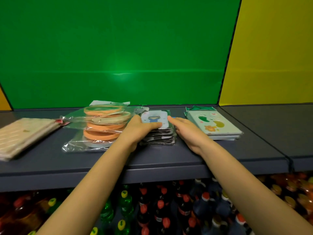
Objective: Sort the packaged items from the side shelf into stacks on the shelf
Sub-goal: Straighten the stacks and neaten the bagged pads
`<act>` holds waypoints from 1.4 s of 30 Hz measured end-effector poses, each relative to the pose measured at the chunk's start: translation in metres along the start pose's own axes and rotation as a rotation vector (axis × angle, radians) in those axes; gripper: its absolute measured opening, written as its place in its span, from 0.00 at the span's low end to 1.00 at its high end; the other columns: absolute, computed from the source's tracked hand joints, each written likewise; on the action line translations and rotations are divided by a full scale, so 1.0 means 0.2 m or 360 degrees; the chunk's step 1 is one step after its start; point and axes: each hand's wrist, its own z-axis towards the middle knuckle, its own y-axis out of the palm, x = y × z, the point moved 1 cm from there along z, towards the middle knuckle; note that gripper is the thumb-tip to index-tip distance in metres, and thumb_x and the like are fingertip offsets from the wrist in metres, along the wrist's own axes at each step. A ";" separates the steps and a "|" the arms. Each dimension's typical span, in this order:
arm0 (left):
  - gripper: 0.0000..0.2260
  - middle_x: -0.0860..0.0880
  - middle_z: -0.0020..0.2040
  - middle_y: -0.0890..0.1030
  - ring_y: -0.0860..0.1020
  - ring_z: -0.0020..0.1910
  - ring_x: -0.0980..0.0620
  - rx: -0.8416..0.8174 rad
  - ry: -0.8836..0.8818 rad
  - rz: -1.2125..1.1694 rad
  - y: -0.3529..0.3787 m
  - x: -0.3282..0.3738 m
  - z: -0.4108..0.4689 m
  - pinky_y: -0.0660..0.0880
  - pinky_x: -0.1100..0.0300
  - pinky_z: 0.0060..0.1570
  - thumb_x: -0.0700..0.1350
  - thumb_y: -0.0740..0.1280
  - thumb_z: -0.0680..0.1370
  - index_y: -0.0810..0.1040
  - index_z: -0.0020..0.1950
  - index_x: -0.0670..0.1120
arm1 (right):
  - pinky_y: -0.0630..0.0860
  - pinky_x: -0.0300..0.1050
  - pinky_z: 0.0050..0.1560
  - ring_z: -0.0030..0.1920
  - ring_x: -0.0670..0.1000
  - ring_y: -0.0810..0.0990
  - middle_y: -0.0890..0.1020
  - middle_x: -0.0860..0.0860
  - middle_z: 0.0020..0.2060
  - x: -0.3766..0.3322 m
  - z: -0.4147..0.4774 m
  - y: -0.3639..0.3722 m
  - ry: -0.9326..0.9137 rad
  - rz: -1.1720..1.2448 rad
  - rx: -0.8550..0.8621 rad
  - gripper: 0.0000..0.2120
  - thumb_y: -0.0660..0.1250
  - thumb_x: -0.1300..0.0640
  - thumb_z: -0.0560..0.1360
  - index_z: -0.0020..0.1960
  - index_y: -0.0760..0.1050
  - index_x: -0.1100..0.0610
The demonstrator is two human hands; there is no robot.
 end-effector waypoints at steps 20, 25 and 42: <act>0.20 0.44 0.56 0.78 0.76 0.42 0.52 -0.0020 -0.0254 -0.0310 0.09 -0.05 0.10 0.71 0.59 0.37 0.39 0.64 0.76 0.67 0.67 0.41 | 0.70 0.51 0.54 0.49 0.55 0.74 0.76 0.58 0.46 0.00 0.02 -0.02 0.0136 0.0155 0.0142 0.06 0.57 0.64 0.75 0.44 0.72 0.58; 0.19 0.42 0.57 0.79 0.78 0.46 0.48 -0.0048 -0.0273 -0.0362 0.09 -0.05 0.11 0.73 0.58 0.38 0.37 0.62 0.76 0.68 0.67 0.40 | 0.67 0.51 0.58 0.51 0.54 0.70 0.73 0.52 0.43 0.01 0.05 -0.03 0.0157 0.0206 0.0117 0.09 0.57 0.63 0.75 0.37 0.67 0.54; 0.20 0.50 0.70 0.70 0.68 0.70 0.53 0.0083 0.0415 0.0396 0.07 0.03 -0.12 0.61 0.62 0.69 0.42 0.59 0.80 0.65 0.72 0.46 | 0.51 0.45 0.75 0.77 0.48 0.53 0.58 0.50 0.77 -0.15 -0.03 -0.03 -0.0525 -0.0713 0.0216 0.25 0.56 0.51 0.80 0.75 0.58 0.56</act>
